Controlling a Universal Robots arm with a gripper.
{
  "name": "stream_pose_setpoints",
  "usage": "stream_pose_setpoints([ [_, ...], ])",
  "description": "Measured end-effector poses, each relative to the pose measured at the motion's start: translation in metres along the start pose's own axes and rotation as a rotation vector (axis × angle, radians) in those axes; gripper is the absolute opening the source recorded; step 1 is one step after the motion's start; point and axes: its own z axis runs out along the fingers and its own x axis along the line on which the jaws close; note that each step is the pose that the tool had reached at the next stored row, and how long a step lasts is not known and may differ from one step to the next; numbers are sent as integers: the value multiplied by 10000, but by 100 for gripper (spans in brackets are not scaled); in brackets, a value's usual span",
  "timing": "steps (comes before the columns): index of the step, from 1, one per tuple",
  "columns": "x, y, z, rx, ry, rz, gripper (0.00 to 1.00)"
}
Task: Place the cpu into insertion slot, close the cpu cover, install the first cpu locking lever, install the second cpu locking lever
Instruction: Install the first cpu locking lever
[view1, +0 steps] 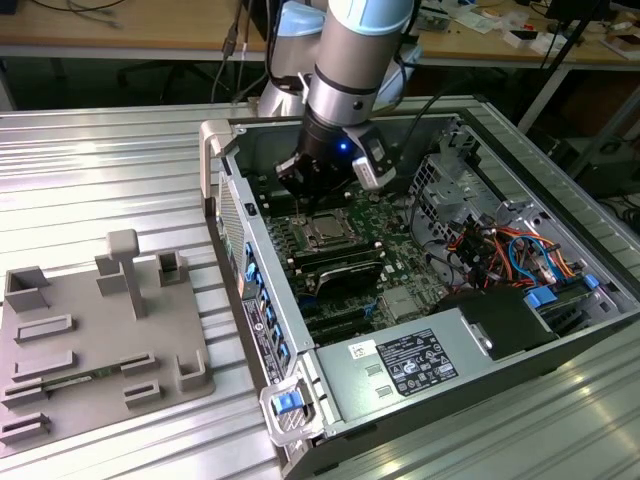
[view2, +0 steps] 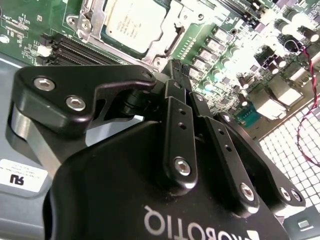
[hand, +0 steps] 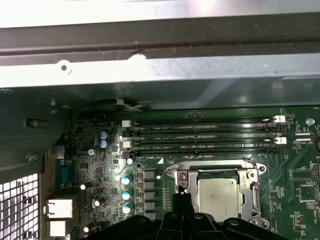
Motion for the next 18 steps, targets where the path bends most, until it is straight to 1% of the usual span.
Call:
stream_pose_setpoints([
  [2,44,-1,-3,-1,-72,-4,11],
  [7,131,-3,-8,-4,-152,-21,11],
  [9,159,-4,-13,-4,-175,-35,11],
  [15,214,-3,-48,-6,-206,-107,11],
  [18,223,-2,-70,-8,-221,-168,11],
])
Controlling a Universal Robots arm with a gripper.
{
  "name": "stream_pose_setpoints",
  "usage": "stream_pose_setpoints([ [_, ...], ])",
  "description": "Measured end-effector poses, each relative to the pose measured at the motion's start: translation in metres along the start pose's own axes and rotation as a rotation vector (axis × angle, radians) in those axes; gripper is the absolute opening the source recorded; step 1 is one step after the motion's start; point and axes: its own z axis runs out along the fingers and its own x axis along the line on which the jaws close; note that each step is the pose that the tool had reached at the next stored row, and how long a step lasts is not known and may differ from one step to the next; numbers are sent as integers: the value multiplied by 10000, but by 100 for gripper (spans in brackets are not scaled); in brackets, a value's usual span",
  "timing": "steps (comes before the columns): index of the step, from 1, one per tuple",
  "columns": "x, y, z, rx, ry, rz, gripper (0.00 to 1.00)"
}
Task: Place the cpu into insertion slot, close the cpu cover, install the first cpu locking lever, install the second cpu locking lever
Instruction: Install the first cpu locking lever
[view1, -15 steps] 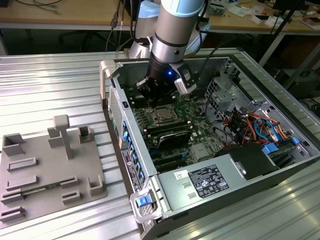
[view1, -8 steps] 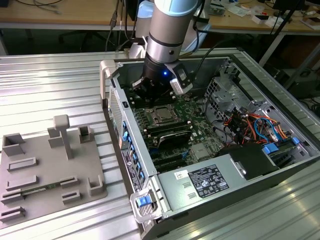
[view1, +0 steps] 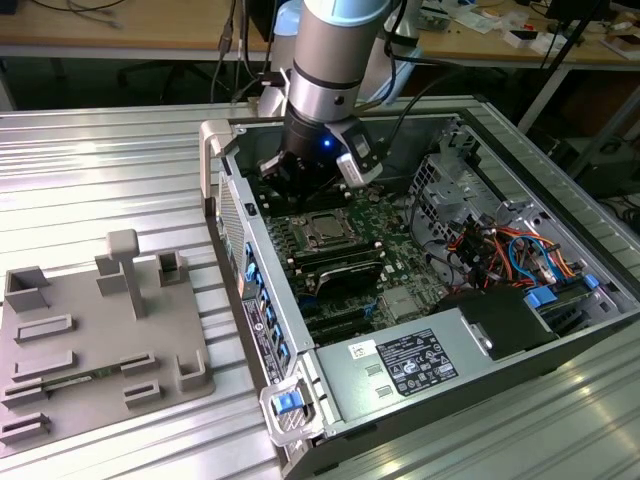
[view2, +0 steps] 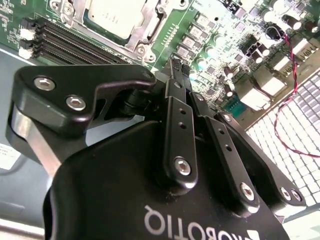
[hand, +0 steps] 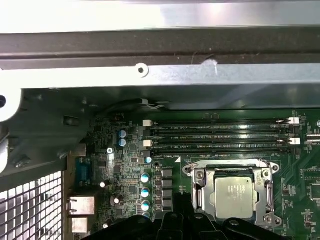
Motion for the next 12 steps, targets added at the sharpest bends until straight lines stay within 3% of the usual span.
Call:
stream_pose_setpoints([
  [6,15,25,-50,0,-9,-95,11],
  [12,23,81,-55,2,-7,-100,11],
])
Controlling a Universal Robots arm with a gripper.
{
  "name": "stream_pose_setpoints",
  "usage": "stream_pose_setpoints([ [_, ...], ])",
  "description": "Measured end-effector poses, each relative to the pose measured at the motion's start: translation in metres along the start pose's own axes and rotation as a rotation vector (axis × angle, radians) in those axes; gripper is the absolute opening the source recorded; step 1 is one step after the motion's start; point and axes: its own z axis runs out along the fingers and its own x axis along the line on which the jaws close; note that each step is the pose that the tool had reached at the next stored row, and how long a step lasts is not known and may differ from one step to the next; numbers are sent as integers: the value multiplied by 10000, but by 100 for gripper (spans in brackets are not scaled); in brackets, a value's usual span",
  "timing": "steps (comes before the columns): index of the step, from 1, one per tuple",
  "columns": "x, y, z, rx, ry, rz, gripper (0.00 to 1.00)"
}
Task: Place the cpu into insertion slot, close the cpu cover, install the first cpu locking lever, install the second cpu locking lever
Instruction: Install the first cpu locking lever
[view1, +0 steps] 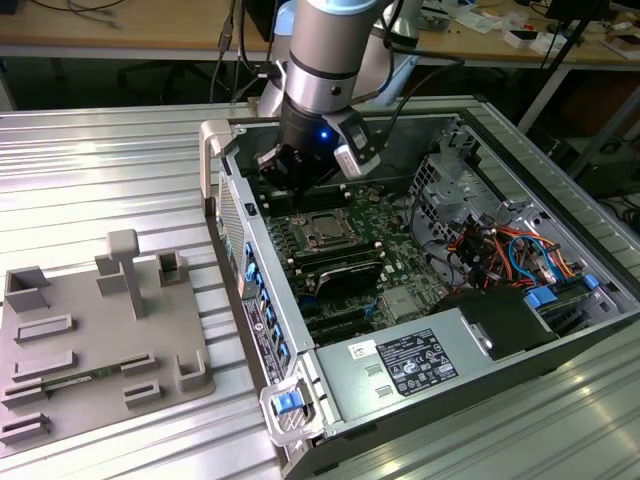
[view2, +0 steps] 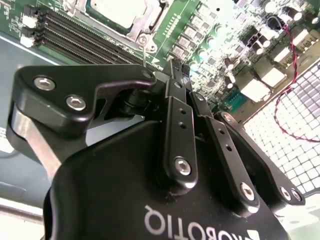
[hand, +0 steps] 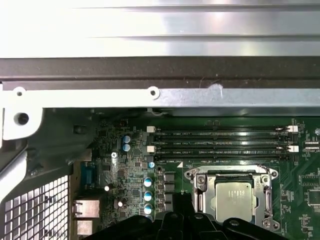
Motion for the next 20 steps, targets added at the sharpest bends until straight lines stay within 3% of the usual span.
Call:
stream_pose_setpoints([
  [5,-1,59,3,-2,3,-64,11],
  [14,-42,96,6,-6,9,-206,11],
  [20,13,97,5,-15,21,-478,11],
])
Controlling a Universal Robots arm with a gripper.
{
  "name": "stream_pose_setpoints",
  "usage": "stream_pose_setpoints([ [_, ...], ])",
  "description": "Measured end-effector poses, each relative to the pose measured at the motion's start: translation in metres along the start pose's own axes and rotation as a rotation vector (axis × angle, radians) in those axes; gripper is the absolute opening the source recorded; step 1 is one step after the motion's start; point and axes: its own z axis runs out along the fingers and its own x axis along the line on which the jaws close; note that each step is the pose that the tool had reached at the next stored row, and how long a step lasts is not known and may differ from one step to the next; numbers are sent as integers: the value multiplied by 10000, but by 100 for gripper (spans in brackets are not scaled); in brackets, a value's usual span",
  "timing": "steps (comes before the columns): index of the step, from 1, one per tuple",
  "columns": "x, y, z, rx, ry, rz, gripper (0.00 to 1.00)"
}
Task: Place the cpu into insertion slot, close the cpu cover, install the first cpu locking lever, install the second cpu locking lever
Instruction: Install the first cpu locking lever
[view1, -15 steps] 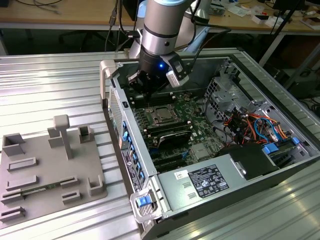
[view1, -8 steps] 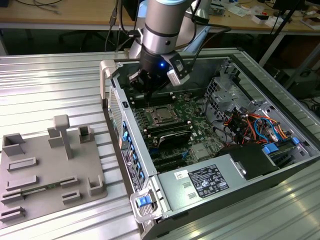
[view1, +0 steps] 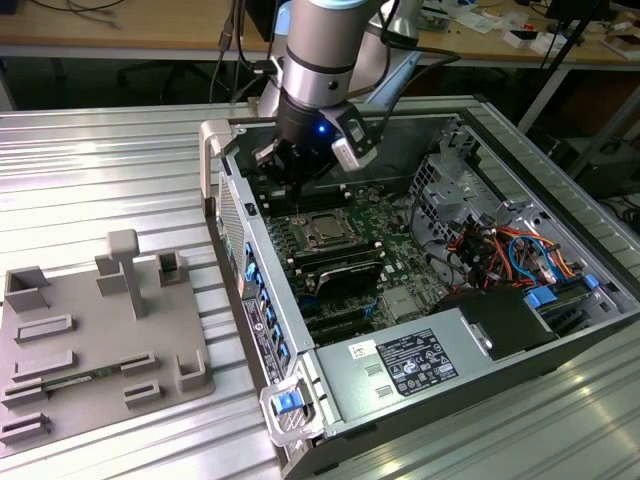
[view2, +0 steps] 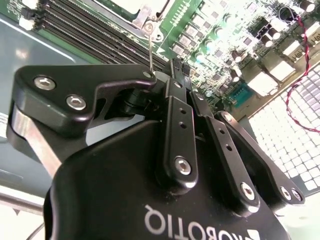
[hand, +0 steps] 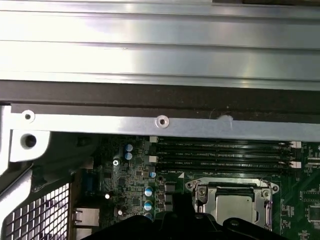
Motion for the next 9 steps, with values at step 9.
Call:
stream_pose_setpoints([
  [9,-35,55,5,-9,17,-349,11],
])
